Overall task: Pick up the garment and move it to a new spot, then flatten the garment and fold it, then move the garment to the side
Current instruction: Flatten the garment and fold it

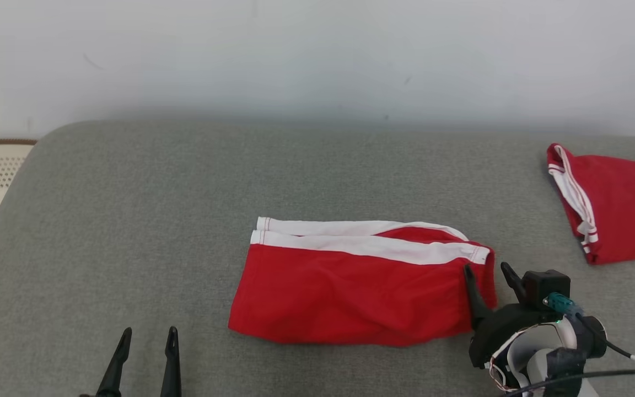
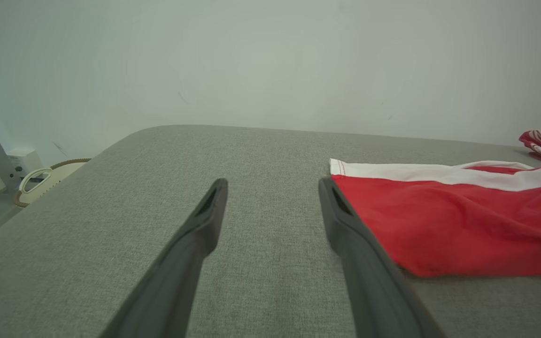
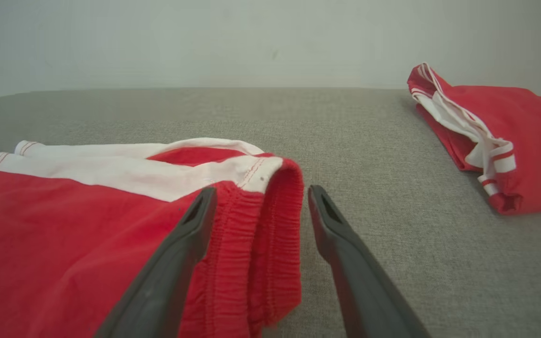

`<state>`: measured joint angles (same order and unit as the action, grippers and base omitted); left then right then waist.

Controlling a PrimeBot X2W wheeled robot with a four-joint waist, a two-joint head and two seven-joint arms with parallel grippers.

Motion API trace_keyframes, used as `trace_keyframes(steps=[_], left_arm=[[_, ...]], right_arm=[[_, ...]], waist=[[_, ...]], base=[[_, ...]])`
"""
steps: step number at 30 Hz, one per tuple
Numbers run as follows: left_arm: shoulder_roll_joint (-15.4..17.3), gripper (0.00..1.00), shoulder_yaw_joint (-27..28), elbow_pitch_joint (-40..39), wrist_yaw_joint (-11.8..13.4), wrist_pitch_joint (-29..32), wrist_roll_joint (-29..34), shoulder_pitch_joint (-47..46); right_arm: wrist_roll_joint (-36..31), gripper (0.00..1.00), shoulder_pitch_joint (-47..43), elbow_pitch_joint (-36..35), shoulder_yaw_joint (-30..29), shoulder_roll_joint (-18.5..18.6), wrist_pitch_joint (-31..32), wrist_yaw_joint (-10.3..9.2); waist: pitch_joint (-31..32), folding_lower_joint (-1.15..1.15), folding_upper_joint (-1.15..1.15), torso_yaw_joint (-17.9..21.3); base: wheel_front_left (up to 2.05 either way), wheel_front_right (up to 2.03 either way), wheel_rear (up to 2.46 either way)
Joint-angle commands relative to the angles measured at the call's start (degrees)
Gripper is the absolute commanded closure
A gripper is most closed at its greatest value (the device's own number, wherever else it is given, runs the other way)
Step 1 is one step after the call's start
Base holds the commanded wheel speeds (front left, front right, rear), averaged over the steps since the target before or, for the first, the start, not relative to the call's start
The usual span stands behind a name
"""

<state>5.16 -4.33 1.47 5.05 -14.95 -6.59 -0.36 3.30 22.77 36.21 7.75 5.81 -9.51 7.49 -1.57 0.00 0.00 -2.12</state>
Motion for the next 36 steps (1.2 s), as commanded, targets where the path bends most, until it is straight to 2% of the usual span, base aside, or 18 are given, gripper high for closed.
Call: trace_keyframes(steps=[1, 11, 19, 20, 21, 22, 27, 33, 36], left_arm=[[0.0, 0.0, 0.1, 0.2, -0.4, -0.3, 0.3, -1.0], [-0.8, 0.0, 0.1, 0.8, -0.9, -0.3, 1.0, -2.7], [-1.2, 0.0, -0.3, 1.3, -1.3, -0.3, 1.0, -3.5], [-1.2, 0.0, -0.1, 1.4, -1.4, -0.3, 0.9, -3.7], [-1.2, 0.0, 0.1, 1.4, -1.4, -0.3, 0.9, -3.8], [-1.2, 0.0, 0.3, 1.5, -1.5, -0.3, 0.9, -3.8], [-1.4, 0.0, 1.1, 2.2, -1.8, -0.3, 1.0, -3.1], [-1.6, 0.0, 1.3, 1.5, -1.4, -0.3, 1.1, -1.4], [-1.7, 0.0, 1.4, 1.2, -1.4, -0.3, 0.8, -1.1]], right_arm=[[-0.2, 0.0, 1.2, 2.1, -0.4, 0.1, -0.2, -0.01], [0.4, 0.0, 10.3, 19.1, -4.4, 0.6, -1.2, -0.01], [0.8, 0.0, 14.8, 29.3, -5.8, 0.3, -0.1, -0.01], [1.3, 0.19, 15.3, 29.8, -5.5, -0.2, -0.7, 0.0], [2.0, 0.88, 15.7, 29.8, -5.3, -0.6, -1.5, 0.0], [2.2, 1.0, 16.1, 29.8, -4.8, -0.8, -2.3, 0.01], [5.0, 1.0, 15.6, 29.9, -2.7, 0.9, -4.3, -0.01], [9.7, 1.0, 13.8, 27.9, 0.6, 6.2, -4.8, -0.01], [13.3, 1.0, 13.1, 25.1, 3.6, 6.6, -3.4, -0.01]], waist=[[-1.3, 0.0, 0.0, -1.4], [-4.2, 0.0, 0.0, -3.6], [-5.2, 0.0, 0.0, -4.7], [-5.3, 0.0, 0.0, -4.7], [-5.3, 0.0, 0.0, -4.7], [-5.3, 0.0, 0.0, -4.7], [-4.3, 0.0, 0.0, -3.9], [-2.8, 0.0, 0.0, -2.1], [-2.7, 0.0, 0.0, -1.3]], base=[[0.0, 0.0, 0.0], [0.0, 0.0, 0.0], [0.0, 0.0, 0.0], [0.0, 0.0, 0.0], [0.0, 0.0, 0.0], [0.0, 0.0, 0.0], [0.0, 0.0, 0.0], [0.0, 0.0, 0.0], [0.0, 0.0, 0.0]])
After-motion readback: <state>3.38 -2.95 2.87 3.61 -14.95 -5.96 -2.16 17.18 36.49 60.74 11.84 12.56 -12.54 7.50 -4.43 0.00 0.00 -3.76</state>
